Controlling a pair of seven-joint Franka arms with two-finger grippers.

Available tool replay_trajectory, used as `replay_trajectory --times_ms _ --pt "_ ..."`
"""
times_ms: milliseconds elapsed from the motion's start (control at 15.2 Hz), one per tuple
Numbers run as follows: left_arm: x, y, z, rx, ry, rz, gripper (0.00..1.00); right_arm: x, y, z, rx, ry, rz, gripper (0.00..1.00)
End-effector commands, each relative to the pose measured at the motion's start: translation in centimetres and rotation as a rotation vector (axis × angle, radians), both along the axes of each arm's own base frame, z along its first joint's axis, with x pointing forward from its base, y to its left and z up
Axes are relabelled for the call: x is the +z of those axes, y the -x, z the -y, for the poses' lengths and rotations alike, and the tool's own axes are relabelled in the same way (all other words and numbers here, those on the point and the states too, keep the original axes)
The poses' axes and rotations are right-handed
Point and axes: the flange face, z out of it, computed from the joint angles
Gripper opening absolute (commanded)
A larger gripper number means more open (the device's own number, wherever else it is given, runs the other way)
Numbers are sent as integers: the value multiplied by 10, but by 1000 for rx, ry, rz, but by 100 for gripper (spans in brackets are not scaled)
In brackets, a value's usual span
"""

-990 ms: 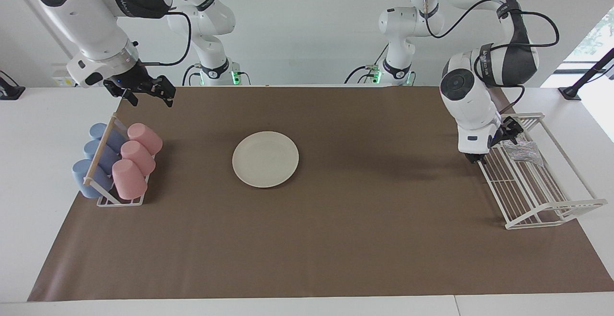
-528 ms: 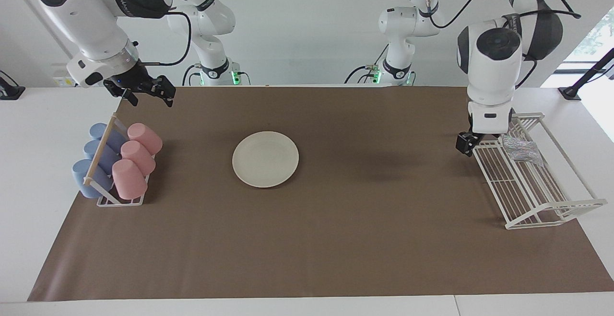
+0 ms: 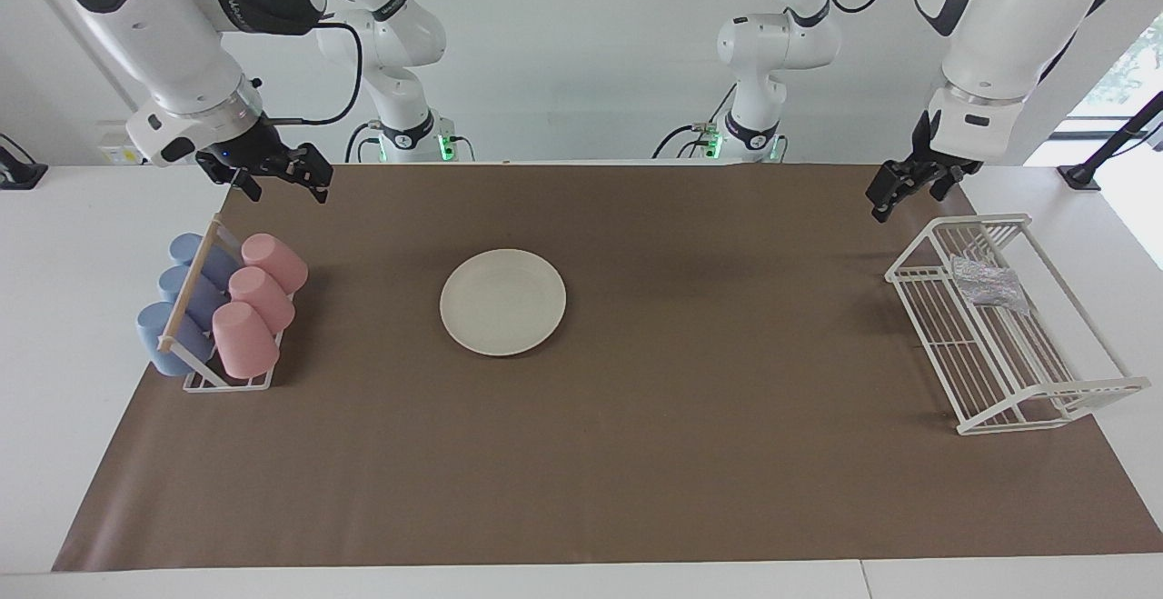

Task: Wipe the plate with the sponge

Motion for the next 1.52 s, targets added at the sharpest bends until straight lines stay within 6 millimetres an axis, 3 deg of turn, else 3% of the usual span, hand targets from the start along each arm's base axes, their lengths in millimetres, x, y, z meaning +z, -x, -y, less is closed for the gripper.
replay_trajectory --times_ms 0,132,330,792,1452 --pt "23 21 1 -78 60 -34 100 1 7 2 -12 24 5 100" --pt "40 38 -5 -85 113 -38 100 1 7 2 -13 24 5 100" --pt "31 47 -1 -97 143 -73 100 1 7 2 -13 24 5 100" --pt "-4 26 0 -97 134 -73 100 1 7 2 -12 24 5 100" --pt "-2 24 2 -111 75 -75 100 2 7 2 -10 24 7 100"
